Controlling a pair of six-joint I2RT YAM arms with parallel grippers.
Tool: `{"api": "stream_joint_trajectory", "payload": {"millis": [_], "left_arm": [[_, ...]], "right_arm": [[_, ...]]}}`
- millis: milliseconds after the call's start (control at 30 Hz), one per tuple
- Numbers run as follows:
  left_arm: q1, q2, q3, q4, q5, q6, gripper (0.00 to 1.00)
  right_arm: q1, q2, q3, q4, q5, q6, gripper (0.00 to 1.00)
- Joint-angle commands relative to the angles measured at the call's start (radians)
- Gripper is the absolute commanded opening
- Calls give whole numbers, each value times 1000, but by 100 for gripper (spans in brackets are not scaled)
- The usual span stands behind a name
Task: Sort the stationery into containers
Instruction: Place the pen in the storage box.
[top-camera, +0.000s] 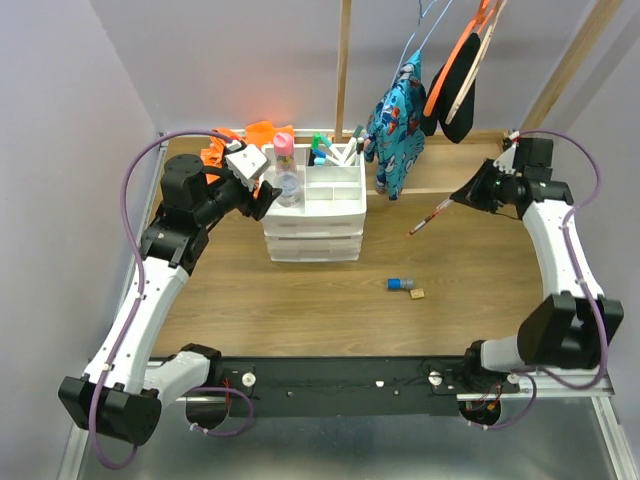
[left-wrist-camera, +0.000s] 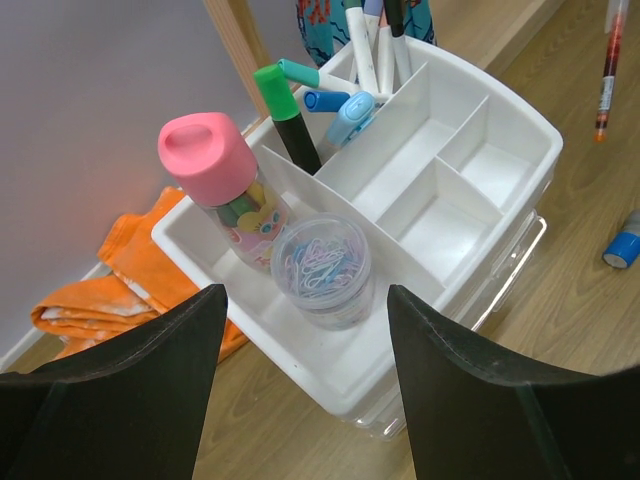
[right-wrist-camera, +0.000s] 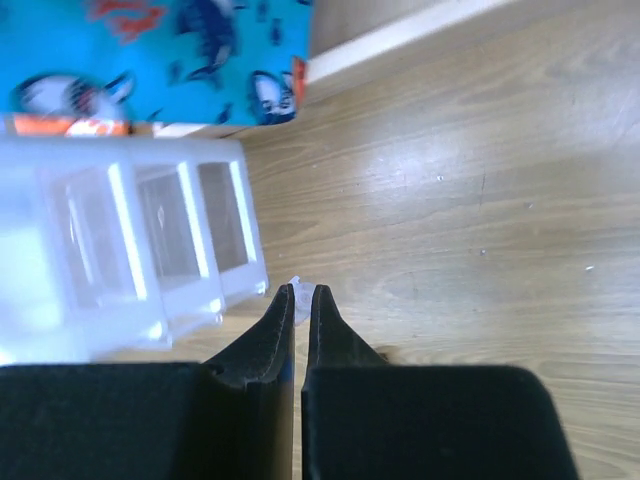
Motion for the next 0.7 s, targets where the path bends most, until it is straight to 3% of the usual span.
{"api": "stream_joint_trajectory", "payload": {"millis": [0, 167, 300, 500, 667], "left_arm": [[-8, -33, -9, 16, 45, -9, 74], [-11, -25, 16, 14, 40, -1, 74], [-11, -19, 31, 14, 35, 7, 74], [-11, -22, 37, 5, 28, 17, 74], [-11, -25, 48, -19, 9, 42, 74]], "right_arm": [[-4, -174, -16, -28, -61, -204, 1], [-4, -371, 51, -54, -173, -393, 1], [-4, -442, 134, -69, -337, -486, 1], [-2, -429, 208, 24, -429, -469, 1], [22, -302, 330, 174, -417, -374, 1]]}}
